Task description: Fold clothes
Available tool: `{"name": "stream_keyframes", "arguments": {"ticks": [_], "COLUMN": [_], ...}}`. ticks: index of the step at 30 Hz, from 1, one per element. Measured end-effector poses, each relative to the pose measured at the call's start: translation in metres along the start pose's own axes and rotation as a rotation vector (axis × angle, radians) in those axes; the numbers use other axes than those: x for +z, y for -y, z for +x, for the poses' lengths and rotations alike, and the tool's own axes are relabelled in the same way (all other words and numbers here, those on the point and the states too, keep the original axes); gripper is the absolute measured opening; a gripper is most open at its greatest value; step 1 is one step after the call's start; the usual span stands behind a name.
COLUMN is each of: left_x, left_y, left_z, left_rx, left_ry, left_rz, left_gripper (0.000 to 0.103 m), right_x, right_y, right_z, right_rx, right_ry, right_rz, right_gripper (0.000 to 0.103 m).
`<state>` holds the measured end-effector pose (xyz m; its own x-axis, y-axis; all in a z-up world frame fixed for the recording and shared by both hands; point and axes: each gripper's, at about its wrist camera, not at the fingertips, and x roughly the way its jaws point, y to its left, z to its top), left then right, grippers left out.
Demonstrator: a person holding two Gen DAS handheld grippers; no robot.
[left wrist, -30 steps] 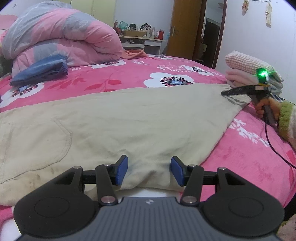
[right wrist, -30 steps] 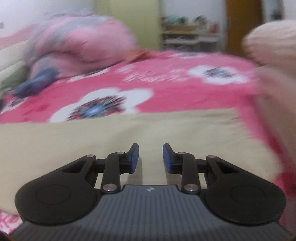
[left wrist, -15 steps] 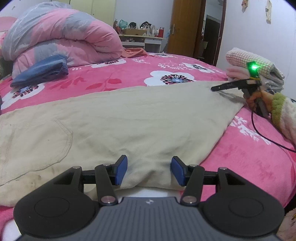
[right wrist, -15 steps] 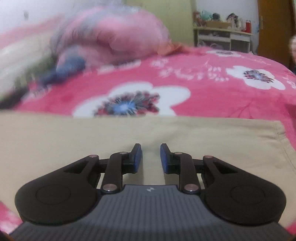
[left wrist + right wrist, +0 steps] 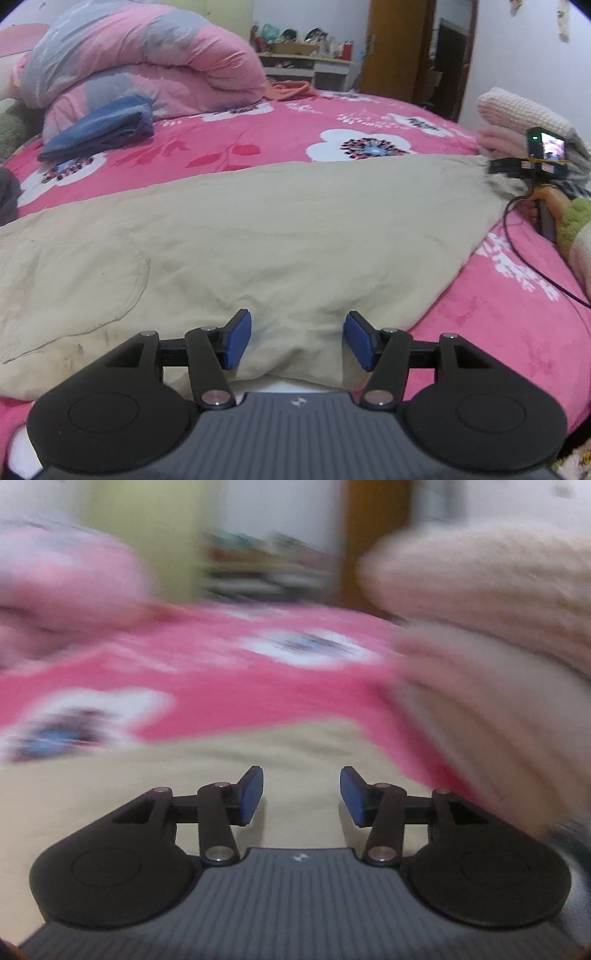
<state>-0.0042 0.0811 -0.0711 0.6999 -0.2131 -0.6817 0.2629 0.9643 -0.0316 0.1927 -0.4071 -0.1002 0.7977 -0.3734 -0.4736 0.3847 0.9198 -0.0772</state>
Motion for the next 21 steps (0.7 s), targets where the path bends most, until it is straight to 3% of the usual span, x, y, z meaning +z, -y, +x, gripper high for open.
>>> {"name": "stream_keyframes", "arguments": {"ticks": [3,6,13,15,17,21], "left_x": [0.003,0.007,0.018,0.020,0.022,0.024], "left_y": [0.010,0.018,0.036,0.039,0.043,0.049], "left_z": [0.001,0.006,0.015,0.016,0.018,0.018], "left_rx": [0.056,0.105,0.210,0.234,0.257,0.294], "left_ry": [-0.023,-0.041,-0.079,-0.088,-0.096,-0.114], "left_rz": [-0.009,-0.032,-0.083,-0.099,-0.103,-0.123], "left_gripper": [0.061,0.066,0.077,0.079,0.080,0.083], "right_x": [0.001,0.002,0.005,0.016,0.020,0.019], "right_y": [0.018,0.010,-0.006,-0.008,-0.002,-0.010], "right_z": [-0.008,-0.030,-0.041,-0.045,-0.060,-0.072], "right_rx": [-0.036,0.009,0.163,0.236,0.340,0.528], "right_ry": [0.067,0.176,0.207,0.202,0.200,0.114], "right_rz": [0.113,0.062,0.004,0.019,0.066,0.063], "right_gripper": [0.045,0.046,0.046,0.048,0.058,0.062]}}
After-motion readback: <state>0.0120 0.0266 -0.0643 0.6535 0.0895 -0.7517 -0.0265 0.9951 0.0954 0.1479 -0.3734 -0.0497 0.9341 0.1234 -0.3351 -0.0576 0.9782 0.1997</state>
